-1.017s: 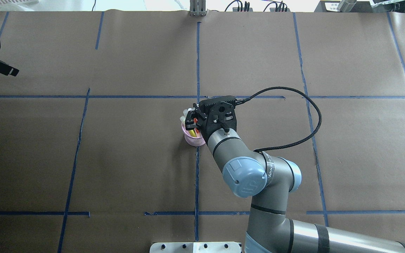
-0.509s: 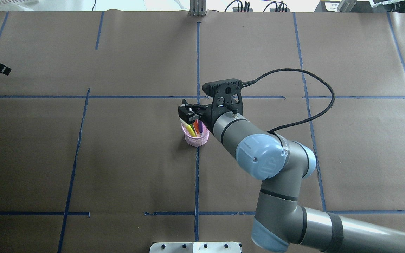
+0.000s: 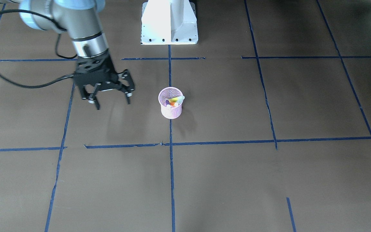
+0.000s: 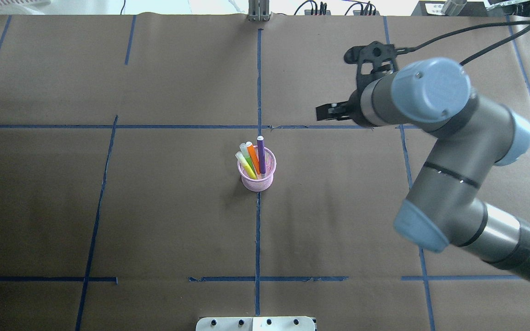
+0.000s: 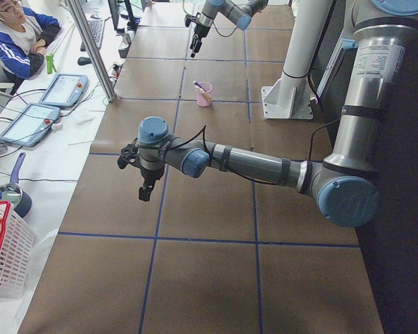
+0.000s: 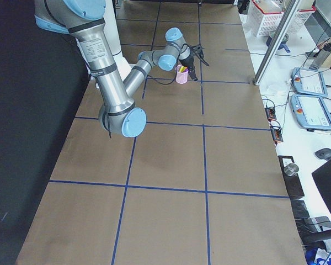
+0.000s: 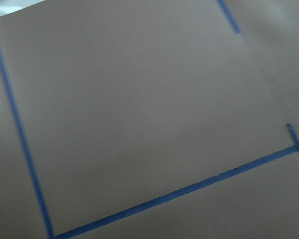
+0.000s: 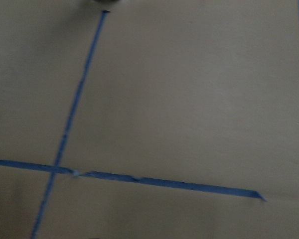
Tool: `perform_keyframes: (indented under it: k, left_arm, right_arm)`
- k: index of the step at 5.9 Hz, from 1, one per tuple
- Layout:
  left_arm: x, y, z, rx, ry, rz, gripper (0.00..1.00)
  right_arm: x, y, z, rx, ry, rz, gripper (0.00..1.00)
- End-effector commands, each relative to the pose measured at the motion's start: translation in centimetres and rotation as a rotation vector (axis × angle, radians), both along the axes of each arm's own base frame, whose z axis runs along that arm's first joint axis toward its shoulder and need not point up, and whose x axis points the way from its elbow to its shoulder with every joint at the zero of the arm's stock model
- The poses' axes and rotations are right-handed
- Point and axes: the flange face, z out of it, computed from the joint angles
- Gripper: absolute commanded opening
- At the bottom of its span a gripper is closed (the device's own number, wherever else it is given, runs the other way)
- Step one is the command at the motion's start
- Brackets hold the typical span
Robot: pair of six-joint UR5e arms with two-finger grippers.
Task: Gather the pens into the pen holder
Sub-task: 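Open the right gripper and raise it away from the cup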
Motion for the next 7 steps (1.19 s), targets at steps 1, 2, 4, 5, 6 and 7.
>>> perform_keyframes:
  k: [1,2,4,5,6,7]
  left_arm:
    - [-3.0,0.6,6.6,-0.161,-0.02,-0.036,1.0]
    - [-5.0,1.3,8.9,-0.192,-0.04,0.026,1.0]
    - [-8.6,3.3,9.5,-0.272,0.135,0.058,1.0]
    - [-8.6,5.1,10.6,-0.289,0.139,0.057,1.0]
    - [-8.6,5.2,10.4,-0.281,0.138,0.057,1.0]
    - [-8.6,5.1,10.3,-0.28,0.138,0.057,1.0]
  right_arm:
    - [12.5,-3.2,10.0,-0.129,0.105,-0.115,1.0]
    - [18.7,-3.6,15.5,-0.132,0.146,-0.175,1.0]
    - [30.4,-3.1,27.6,-0.179,0.101,-0.293,1.0]
    - [34.3,-2.1,31.6,-0.205,0.081,-0.291,1.0]
    - [37.4,-1.9,32.8,-0.232,0.059,-0.234,1.0]
    - [40.4,-0.8,36.4,-0.255,-0.005,-0.233,1.0]
